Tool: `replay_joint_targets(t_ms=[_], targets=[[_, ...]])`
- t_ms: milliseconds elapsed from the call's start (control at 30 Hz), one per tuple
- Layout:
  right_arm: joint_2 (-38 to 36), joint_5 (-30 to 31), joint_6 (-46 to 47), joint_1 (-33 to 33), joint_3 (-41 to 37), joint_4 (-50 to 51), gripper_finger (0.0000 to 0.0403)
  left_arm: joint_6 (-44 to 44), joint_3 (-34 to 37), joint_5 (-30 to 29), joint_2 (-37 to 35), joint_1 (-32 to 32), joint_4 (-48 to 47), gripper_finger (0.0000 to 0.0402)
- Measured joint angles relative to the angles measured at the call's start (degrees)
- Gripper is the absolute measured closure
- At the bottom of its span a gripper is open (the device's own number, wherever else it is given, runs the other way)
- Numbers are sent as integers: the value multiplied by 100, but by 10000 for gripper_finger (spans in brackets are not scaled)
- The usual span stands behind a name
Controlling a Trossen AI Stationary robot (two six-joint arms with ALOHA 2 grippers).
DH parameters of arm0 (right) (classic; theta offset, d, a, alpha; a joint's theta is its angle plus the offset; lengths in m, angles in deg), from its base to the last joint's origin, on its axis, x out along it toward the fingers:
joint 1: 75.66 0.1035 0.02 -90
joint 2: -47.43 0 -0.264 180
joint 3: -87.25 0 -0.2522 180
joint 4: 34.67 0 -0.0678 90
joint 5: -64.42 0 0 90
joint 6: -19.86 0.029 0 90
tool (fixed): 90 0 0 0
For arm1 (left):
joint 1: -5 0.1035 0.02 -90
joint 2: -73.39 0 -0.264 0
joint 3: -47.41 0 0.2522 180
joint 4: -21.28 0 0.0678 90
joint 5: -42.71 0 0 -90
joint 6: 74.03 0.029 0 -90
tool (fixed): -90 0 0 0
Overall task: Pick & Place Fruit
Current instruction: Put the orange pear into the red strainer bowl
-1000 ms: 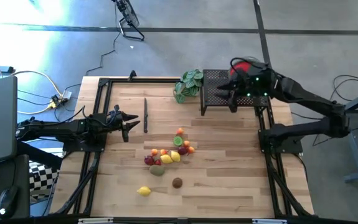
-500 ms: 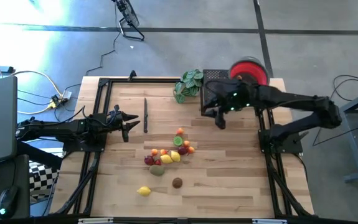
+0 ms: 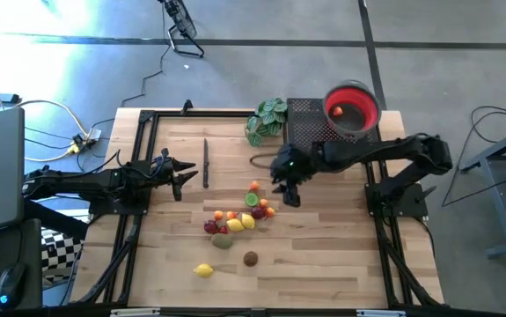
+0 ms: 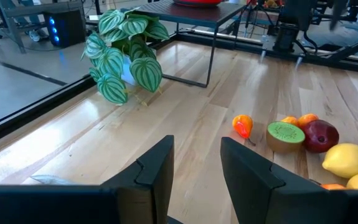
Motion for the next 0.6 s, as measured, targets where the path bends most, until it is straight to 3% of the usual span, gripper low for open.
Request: replay_joint_targets(t_ms=[300, 600], targets=[[659, 15, -302, 487, 0, -5, 263, 0, 0, 0, 0, 0, -2, 274], [767, 13, -262, 620, 0, -89, 263, -19, 0, 0, -1, 0, -2, 274]])
